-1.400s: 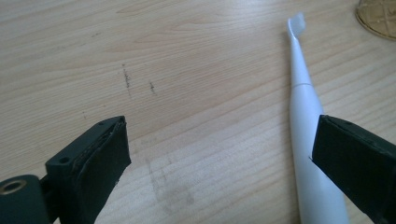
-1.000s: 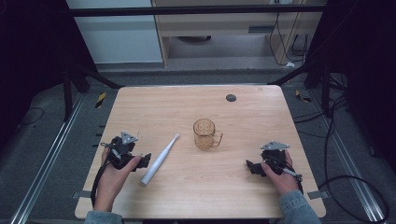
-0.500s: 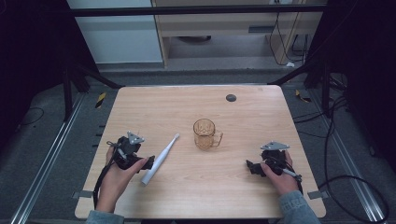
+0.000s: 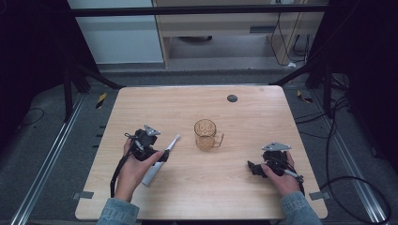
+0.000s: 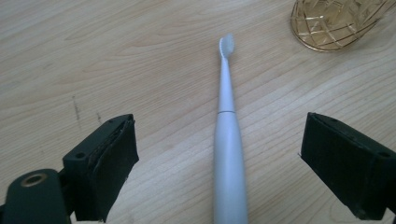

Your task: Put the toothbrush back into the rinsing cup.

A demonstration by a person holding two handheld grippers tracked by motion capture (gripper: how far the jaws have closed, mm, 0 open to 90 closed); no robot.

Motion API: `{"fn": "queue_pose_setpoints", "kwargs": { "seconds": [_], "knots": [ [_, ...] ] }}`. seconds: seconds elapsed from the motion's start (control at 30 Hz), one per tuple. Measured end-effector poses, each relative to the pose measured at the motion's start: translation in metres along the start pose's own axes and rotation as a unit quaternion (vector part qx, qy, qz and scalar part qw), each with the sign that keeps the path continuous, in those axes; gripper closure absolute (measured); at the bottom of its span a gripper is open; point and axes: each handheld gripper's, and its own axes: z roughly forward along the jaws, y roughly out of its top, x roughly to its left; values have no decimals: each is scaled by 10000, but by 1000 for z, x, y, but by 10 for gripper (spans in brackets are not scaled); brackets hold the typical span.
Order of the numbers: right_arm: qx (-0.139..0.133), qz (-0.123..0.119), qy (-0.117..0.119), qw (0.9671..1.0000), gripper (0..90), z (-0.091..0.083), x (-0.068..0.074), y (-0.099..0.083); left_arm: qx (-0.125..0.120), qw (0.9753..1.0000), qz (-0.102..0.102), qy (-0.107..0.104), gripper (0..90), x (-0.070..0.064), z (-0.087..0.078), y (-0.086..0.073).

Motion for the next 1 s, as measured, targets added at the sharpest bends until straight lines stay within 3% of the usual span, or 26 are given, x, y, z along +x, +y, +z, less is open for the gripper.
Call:
{"fn": "queue_pose_setpoints", "kwargs": {
  "seconds": [0.3,1.0],
  "knots": [
    [0,2,0,10000,4,0,0,0,216,9997,68,-130,110,-9,10,7],
    [0,2,0,10000,4,0,0,0,632,9977,54,-255,202,-8,35,8]
  ]
}}
